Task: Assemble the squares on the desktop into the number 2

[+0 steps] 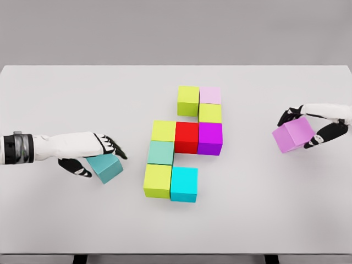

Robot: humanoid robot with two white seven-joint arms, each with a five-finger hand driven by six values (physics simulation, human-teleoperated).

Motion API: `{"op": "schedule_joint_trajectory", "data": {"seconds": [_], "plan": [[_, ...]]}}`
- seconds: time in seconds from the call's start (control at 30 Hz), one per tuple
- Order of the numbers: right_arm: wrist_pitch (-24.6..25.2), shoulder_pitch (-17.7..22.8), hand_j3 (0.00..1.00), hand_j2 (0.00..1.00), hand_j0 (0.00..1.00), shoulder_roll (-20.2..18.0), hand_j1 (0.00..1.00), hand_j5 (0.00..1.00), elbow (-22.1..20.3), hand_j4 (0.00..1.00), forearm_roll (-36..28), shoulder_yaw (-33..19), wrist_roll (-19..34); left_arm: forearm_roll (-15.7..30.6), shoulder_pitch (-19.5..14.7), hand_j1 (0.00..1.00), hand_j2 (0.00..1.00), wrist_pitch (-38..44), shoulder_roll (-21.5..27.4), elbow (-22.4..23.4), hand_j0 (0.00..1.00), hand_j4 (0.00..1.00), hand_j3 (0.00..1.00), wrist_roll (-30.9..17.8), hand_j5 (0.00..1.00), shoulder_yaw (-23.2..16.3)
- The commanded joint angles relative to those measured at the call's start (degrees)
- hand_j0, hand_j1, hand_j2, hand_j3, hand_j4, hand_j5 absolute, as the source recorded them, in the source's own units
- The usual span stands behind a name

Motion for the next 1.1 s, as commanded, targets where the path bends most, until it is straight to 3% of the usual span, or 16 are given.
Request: {"op": "schedule_joint_trajectory", "data": {"seconds": [0.0,0.13,0.4,0.5,0.67,0.97,1.07], "plan": [[-2.1,-0.1,0.48,0.48,0.48,-0.1,0.48,0.48,-6.1,0.48,2.1,-0.9,0.0,0.1,0.0,0.64,0.64,0.1,0.1,0.0,0.64,0.64,0.64,-0.1,0.64,-0.1],[-6.9,-0.1,0.48,0.48,0.48,0.6,0.48,0.48,-11.9,0.48,3.4,-0.4,0.0,0.2,0.0,0.46,0.46,0.1,0.2,0.0,0.46,0.46,0.46,-0.1,0.46,-0.1],[-13.8,-0.1,0.48,0.48,0.48,3.4,0.48,0.48,-14.5,0.48,6.4,2.5,0.0,0.6,-1.5,0.34,0.34,0.1,-0.9,0.0,0.34,0.34,0.34,-0.1,0.34,0.1],[-17.4,-0.2,0.48,0.48,0.48,5.1,0.48,0.48,-14.5,0.48,9.9,4.8,0.0,0.8,-1.8,0.33,0.33,0.1,-1.3,0.1,0.33,0.33,0.33,-0.1,0.33,0.3],[-17.7,-0.2,0.48,0.48,0.48,5.4,0.48,0.48,-14.5,0.48,13.3,5.8,0.0,0.8,-4.5,0.33,0.33,0.1,-2.9,0.8,0.33,0.33,0.33,-0.1,0.33,0.4],[-17.7,-3.6,0.48,0.48,0.48,6.4,0.48,0.48,-14.6,0.48,16.9,9.9,0.0,0.8,-9.8,0.33,0.33,0.1,-7.0,7.8,0.33,0.33,0.33,-0.1,0.33,0.4],[-17.7,-4.7,0.48,0.48,0.48,8.6,0.48,0.48,-14.6,0.48,17.0,10.6,0.0,0.8,-11.3,0.33,0.33,0.1,-8.7,10.5,0.33,0.33,0.33,-0.1,0.33,0.3]]}}
